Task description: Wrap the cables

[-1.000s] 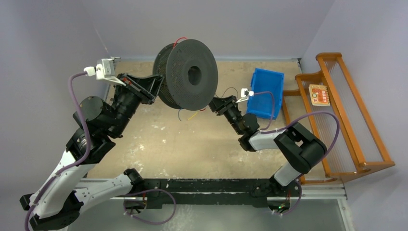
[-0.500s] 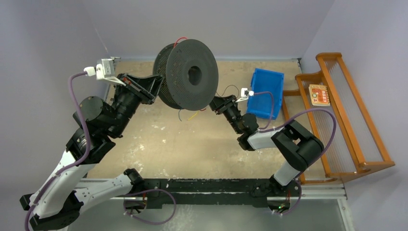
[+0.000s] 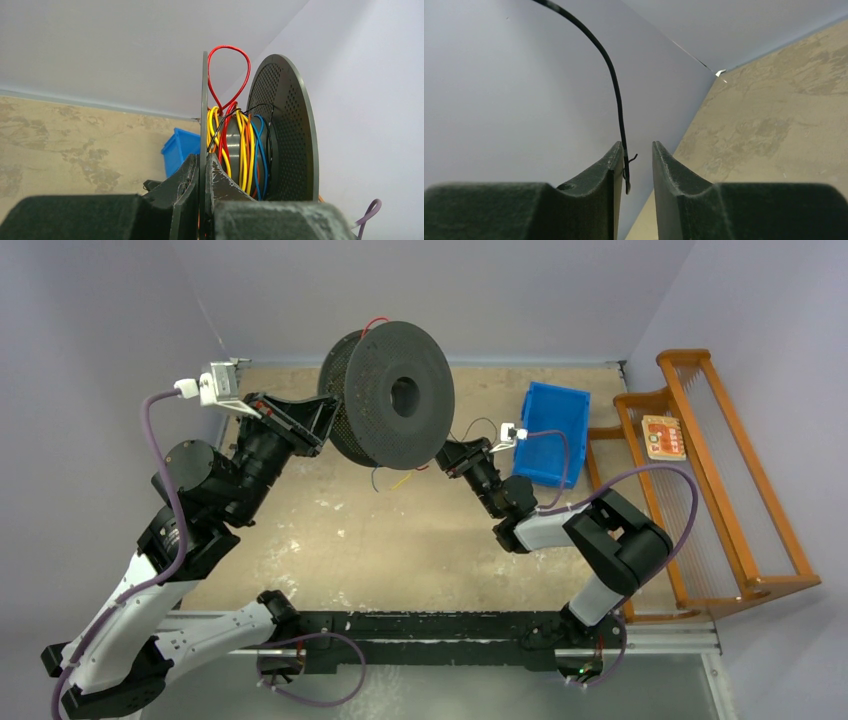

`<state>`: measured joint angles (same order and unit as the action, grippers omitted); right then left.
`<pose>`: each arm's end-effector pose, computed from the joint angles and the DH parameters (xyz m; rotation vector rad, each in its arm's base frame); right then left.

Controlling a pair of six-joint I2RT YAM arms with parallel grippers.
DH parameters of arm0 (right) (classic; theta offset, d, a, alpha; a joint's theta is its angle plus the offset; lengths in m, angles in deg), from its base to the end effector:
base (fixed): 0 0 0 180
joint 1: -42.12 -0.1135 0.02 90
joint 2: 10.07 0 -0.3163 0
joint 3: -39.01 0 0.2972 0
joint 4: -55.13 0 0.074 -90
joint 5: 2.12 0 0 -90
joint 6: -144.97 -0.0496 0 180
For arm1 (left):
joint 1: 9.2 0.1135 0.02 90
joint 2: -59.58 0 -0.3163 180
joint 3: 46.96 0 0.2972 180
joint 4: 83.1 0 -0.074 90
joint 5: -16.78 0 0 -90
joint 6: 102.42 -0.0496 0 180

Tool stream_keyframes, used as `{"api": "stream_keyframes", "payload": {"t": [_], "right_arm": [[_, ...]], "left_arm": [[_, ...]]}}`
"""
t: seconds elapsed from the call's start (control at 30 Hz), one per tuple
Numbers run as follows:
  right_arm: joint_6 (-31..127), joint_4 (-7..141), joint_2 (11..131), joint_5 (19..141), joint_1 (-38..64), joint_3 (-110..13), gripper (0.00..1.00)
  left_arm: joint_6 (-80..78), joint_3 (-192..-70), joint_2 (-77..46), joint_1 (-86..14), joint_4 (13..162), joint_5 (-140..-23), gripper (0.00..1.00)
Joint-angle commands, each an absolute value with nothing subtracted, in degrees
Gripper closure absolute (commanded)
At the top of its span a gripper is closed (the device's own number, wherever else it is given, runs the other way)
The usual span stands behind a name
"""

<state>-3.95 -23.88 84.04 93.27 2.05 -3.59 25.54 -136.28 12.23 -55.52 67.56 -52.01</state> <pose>0.2610 0.2134 0.2533 0.2919 1.1829 1.4849 0.1124 -0.0917 0.5712 -0.2241 1.4180 -0.9772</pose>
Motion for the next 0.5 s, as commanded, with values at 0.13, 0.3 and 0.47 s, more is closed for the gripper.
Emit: {"api": "stream_keyframes", "payload": {"t": [0.13, 0.3, 0.47], "right_arm": [[-3.5, -29.1, 81.6, 94.6, 2.0, -4.8, 0.82], [-2.7, -28.6, 80.8, 94.8, 2.0, -4.3, 1.0], [-1.4, -27.1, 80.3, 94.4, 2.0, -2.3, 1.0]], "left_arm": [[27.8, -137.6, 13.4, -55.8, 75.6, -53.3, 1.0], [27.9, -137.5, 13.4, -55.9, 75.2, -53.0, 1.0], [27.9, -136.4, 13.6, -55.9, 76.5, -51.8, 1.0]]}}
